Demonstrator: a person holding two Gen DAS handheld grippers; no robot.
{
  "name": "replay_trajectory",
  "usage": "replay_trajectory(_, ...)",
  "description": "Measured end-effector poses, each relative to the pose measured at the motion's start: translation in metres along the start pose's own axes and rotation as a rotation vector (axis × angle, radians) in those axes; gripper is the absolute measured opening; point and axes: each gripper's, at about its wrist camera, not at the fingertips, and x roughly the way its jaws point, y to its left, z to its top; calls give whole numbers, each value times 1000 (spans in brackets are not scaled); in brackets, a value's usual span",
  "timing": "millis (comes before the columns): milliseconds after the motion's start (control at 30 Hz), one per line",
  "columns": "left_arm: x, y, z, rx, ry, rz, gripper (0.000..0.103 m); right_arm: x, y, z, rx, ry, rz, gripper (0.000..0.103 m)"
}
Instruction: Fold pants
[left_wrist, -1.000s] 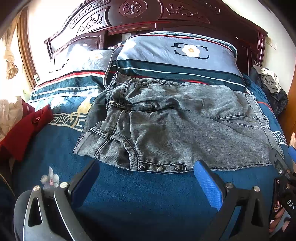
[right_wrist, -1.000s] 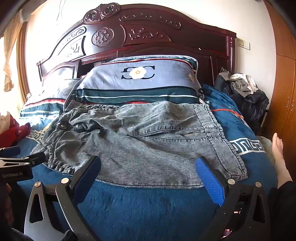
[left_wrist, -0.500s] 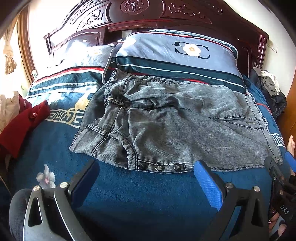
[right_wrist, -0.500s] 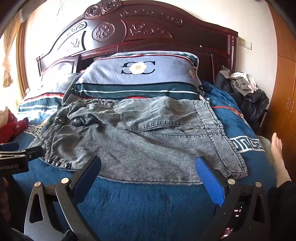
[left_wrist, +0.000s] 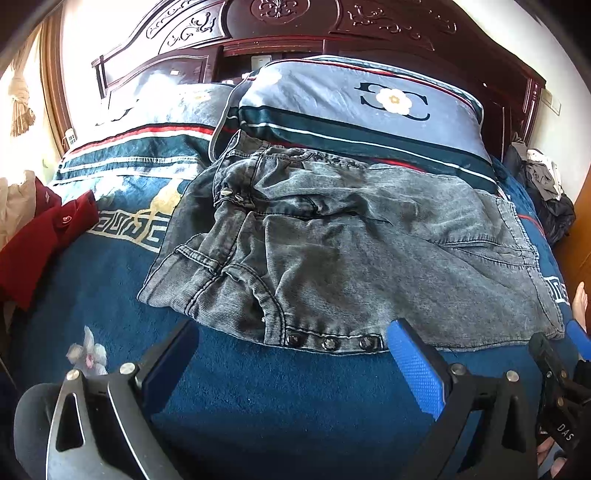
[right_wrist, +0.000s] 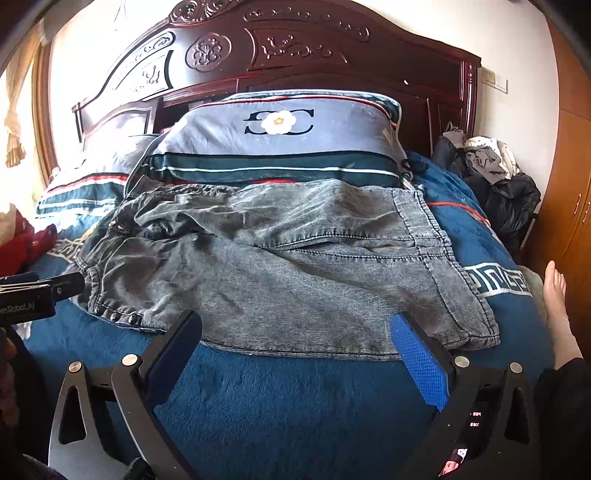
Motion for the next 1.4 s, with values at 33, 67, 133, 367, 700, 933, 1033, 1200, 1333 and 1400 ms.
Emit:
replay_trajectory(33, 1, 1, 1, -1, 1, -1, 103, 0, 0, 1, 3, 0, -1, 103)
replay_trajectory(67, 2, 1, 2, -2, 3, -3, 103, 0, -1, 2, 8, 2, 0, 103)
replay_trajectory(133, 4, 3, 5, 0, 6, -7, 103, 0, -2, 6, 20, 5, 7, 103)
replay_trajectory(367, 20, 15, 37, -2, 17, -17, 103, 8, -15, 33, 49, 30, 52, 103)
replay_trajectory(700, 77, 60, 114, -11, 73, -11, 103, 81, -49, 106, 134, 186, 145, 103)
replay_trajectory(933, 143, 97, 166, -25, 136, -1, 103, 119, -57, 139, 90, 223, 110, 103)
replay_trajectory(1033, 171, 112, 184, -43, 158, 6, 103, 128, -56, 143, 67, 226, 93, 103)
replay_trajectory(1200, 213, 132, 202, -62, 181, 18, 102, 140, -56, 141, 75, 229, 88, 103)
replay_trajectory(1333, 240, 138, 205, -66, 220, 0, 102, 153, -54, 137, 66, 243, 84, 103)
replay_trajectory(1400, 249, 136, 204, -59, 226, -11, 102, 159, -54, 136, 62, 249, 82, 103)
